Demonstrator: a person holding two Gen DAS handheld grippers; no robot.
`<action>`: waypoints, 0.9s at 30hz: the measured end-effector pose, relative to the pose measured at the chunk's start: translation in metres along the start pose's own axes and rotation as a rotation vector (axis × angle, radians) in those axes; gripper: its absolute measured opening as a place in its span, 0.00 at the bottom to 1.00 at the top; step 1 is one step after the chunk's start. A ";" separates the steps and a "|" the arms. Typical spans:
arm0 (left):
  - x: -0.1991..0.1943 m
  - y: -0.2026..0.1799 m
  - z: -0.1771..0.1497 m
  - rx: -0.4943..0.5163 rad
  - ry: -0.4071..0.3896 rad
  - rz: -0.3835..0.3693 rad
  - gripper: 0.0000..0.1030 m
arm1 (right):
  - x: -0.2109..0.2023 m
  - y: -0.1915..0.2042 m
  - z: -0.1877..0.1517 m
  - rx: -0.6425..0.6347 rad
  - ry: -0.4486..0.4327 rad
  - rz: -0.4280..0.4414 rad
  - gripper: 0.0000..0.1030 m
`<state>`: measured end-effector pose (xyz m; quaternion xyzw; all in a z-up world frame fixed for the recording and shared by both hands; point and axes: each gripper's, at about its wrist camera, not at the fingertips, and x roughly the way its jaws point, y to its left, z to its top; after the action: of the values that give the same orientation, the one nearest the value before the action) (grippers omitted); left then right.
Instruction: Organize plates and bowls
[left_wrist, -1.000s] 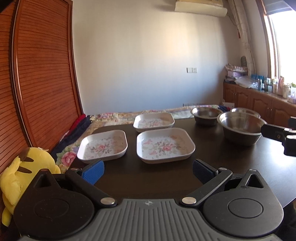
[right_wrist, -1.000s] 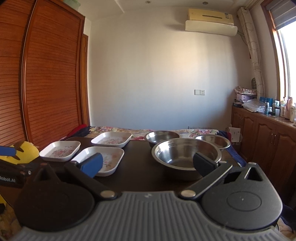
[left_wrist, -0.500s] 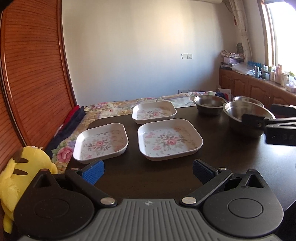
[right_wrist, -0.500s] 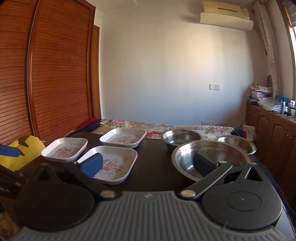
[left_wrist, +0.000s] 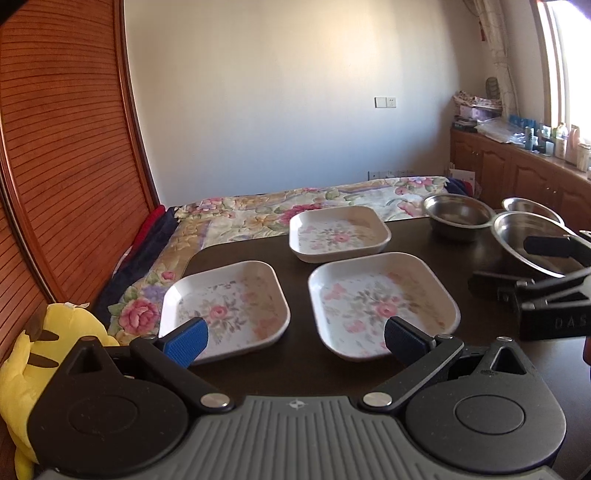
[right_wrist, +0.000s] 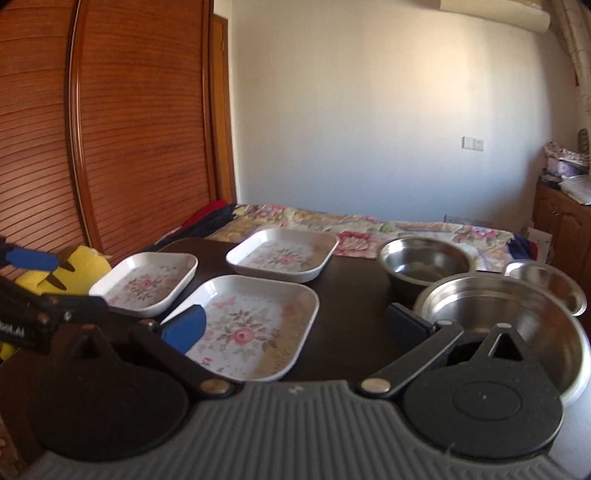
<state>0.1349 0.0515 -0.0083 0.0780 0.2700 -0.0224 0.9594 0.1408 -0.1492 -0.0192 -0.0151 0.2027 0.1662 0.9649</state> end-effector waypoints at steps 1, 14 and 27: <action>0.006 0.003 0.002 -0.002 0.008 0.002 1.00 | 0.006 0.000 0.001 -0.004 0.011 0.005 1.00; 0.072 0.019 0.018 -0.057 0.056 -0.102 0.89 | 0.063 -0.005 0.005 0.010 0.142 0.070 0.76; 0.104 0.009 0.014 -0.072 0.110 -0.189 0.46 | 0.082 -0.015 -0.006 0.058 0.198 0.072 0.45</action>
<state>0.2320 0.0583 -0.0497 0.0191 0.3292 -0.0987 0.9389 0.2138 -0.1378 -0.0576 0.0040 0.3020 0.1926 0.9336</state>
